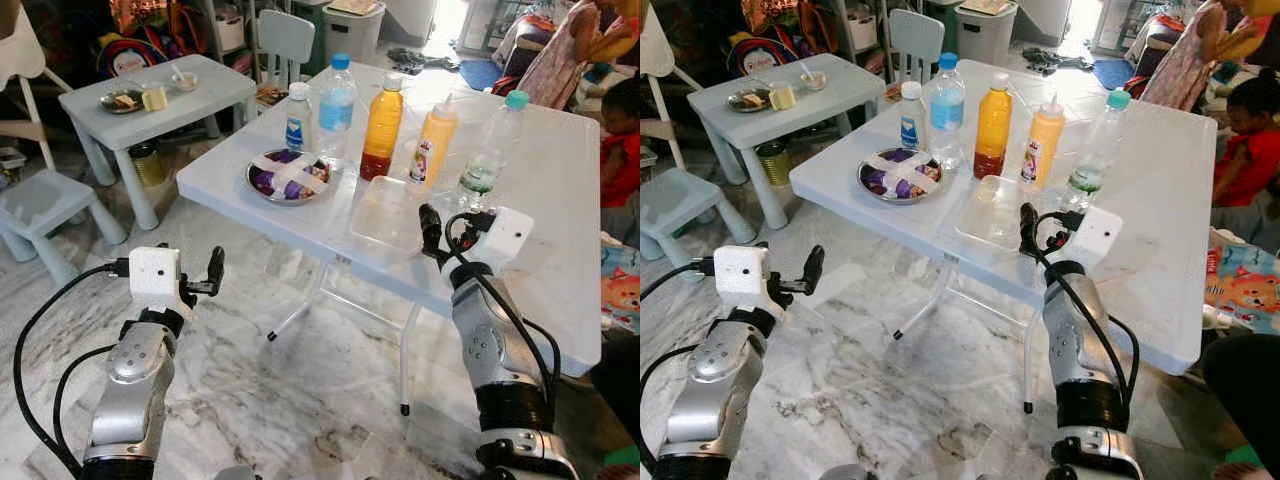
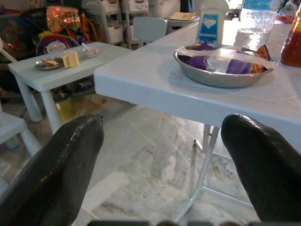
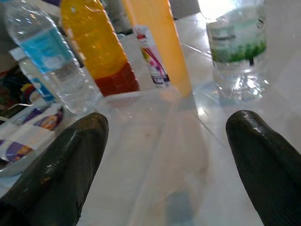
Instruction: Restocking fridge
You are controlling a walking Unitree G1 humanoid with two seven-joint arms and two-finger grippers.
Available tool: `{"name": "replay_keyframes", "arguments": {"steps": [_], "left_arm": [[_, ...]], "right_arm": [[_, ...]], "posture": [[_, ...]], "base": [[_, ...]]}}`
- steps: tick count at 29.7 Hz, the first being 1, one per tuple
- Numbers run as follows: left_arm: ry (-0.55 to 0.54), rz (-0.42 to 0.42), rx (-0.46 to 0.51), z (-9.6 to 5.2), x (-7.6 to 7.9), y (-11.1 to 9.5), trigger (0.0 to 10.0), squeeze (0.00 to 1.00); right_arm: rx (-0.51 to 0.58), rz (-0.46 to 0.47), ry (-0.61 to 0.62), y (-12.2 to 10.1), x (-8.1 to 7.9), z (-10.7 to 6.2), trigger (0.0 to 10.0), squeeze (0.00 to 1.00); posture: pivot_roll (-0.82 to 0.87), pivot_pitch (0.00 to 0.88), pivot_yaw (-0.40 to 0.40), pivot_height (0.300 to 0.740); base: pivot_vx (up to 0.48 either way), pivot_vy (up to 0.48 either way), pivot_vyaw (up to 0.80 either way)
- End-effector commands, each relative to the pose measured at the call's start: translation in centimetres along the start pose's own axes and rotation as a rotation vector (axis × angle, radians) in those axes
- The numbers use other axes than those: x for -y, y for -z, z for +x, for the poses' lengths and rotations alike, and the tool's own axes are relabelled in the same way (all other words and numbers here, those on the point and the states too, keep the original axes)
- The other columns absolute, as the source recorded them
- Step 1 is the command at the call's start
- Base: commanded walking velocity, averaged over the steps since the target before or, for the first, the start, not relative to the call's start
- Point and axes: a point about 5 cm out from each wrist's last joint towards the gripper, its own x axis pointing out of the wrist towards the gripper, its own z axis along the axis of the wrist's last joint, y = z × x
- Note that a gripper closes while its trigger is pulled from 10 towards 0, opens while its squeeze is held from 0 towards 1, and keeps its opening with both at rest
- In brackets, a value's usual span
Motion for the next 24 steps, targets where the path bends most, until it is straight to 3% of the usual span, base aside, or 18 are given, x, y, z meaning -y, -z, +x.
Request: {"name": "replay_keyframes", "arguments": {"steps": [1,10,19,24], "left_arm": [[0.007,0.017,-0.003,-0.2,0.0,-0.2,10.0,0.0],[0.029,0.016,-0.007,-0.1,0.4,-0.3,10.0,0.0],[0.052,0.016,-0.01,0.1,0.8,-0.4,10.0,0.0],[0.052,0.02,-0.012,0.1,1.0,-0.4,10.0,0.0]], "right_arm": [[-0.002,0.021,0.013,-0.1,0.1,0.3,10.0,0.0],[-0.036,0.031,0.029,1.0,0.3,0.1,10.0,0.0],[-0.057,0.134,-0.023,1.6,-0.7,0.7,10.0,0.0],[-0.076,0.143,-0.047,1.8,-1.1,1.2,10.0,0.0]], "posture": [[0.07,0.055,-0.017,0.74],[0.07,0.055,-0.013,0.74],[0.08,0.055,-0.012,0.74],[0.08,0.054,-0.011,0.74]], "base": [[0.0,0.0,0.0],[0.0,0.0,0.0],[0.0,0.0,0.0],[0.0,0.0,0.0]]}}
